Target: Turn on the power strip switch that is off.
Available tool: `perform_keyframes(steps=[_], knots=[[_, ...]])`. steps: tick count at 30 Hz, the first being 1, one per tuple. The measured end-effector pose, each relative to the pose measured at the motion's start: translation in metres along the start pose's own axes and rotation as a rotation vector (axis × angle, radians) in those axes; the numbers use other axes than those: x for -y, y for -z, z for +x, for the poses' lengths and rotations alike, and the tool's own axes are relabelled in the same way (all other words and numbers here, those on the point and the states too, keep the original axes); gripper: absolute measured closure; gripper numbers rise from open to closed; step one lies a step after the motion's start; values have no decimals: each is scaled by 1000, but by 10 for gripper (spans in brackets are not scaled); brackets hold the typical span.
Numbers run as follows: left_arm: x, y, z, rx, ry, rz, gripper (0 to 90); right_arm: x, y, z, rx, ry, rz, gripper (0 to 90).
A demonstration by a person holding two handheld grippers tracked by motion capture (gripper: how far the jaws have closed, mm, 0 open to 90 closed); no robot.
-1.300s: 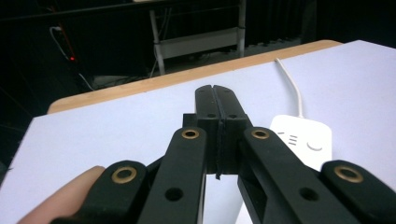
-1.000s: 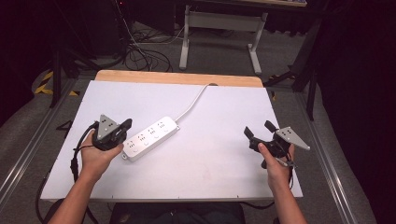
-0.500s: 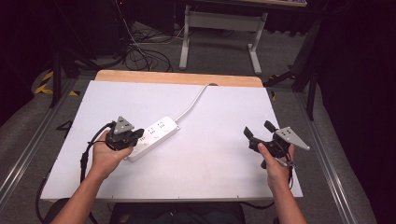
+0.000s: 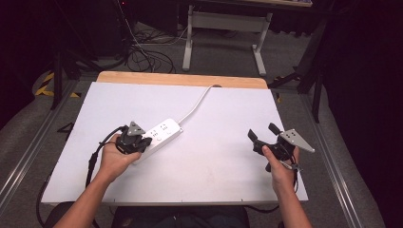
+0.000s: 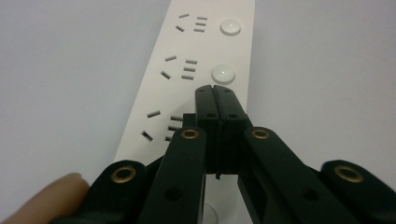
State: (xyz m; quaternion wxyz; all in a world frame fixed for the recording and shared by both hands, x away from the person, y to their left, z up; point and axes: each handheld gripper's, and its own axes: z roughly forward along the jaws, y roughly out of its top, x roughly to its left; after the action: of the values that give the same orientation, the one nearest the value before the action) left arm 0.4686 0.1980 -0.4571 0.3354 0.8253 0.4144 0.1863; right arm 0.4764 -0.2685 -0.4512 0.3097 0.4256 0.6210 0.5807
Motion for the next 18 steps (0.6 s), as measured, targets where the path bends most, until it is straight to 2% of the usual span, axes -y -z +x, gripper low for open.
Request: perform_keyframes(steps=[4, 5, 8, 10, 12, 13, 18], knots=[[0, 0, -1, 7, 10, 1, 899, 0, 0, 0, 1, -1, 1, 76], [0, 1, 0, -10, 8, 4, 899, 0, 0, 0, 1, -1, 1, 76], [1, 0, -2, -11, 21, 8, 900, 0, 0, 0, 4, 0, 5, 76], [1, 0, -4, -30, 3, 12, 900, 0, 0, 0, 5, -1, 7, 76], [1, -1, -6, -33, 15, 11, 900, 0, 0, 0, 4, -2, 5, 76], [1, -1, -6, -44, 7, 11, 900, 0, 0, 0, 4, -2, 5, 76], [3, -1, -7, -40, 6, 12, 900, 0, 1, -1, 11, -5, 3, 76]])
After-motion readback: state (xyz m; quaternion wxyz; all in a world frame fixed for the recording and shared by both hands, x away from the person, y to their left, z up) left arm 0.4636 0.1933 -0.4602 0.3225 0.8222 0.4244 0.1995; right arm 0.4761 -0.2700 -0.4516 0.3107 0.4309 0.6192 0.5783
